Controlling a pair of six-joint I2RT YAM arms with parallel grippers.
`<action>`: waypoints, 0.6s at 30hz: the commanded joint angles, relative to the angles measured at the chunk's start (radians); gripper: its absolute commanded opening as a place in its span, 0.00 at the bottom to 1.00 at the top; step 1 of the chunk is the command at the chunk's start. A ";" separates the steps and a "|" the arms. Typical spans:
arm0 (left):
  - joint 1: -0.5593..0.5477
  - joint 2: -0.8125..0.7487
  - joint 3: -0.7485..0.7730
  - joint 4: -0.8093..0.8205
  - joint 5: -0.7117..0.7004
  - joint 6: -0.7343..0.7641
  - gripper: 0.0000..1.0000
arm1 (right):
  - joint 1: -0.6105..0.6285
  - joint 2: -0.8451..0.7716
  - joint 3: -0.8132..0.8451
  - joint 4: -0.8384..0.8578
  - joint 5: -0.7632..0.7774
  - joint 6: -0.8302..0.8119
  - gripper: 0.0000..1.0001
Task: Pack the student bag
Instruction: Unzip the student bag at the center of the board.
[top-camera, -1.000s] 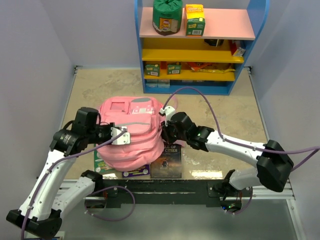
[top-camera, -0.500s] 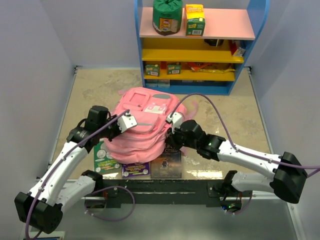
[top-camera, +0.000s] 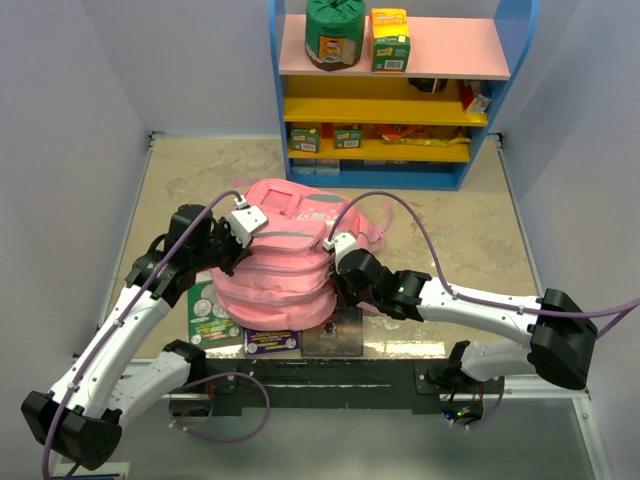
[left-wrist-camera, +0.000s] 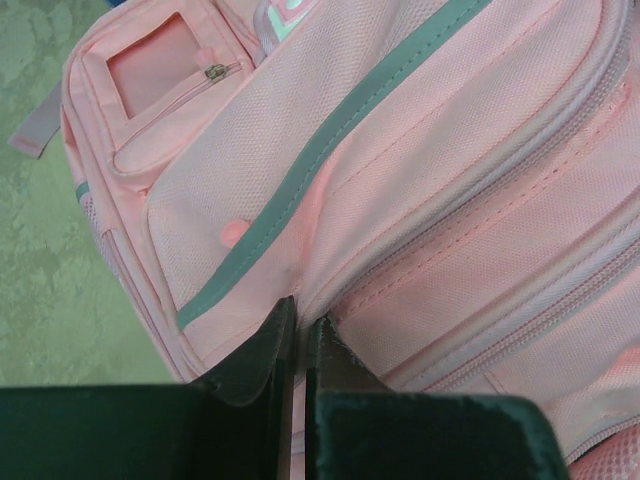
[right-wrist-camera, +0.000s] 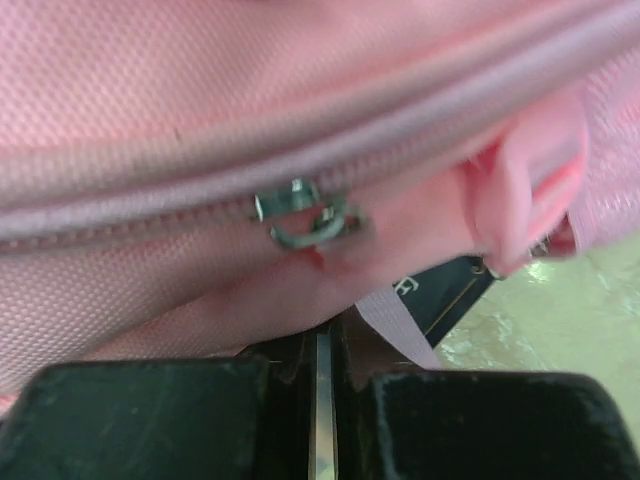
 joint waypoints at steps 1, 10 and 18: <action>0.003 -0.061 0.053 0.181 -0.126 -0.200 0.00 | 0.034 0.017 0.114 -0.079 0.156 0.133 0.00; 0.003 -0.079 0.043 0.193 -0.257 -0.156 0.00 | 0.255 -0.125 0.143 -0.132 0.263 0.193 0.03; 0.003 -0.084 0.052 0.202 -0.249 -0.154 0.00 | 0.292 -0.027 0.237 -0.041 0.159 0.176 0.00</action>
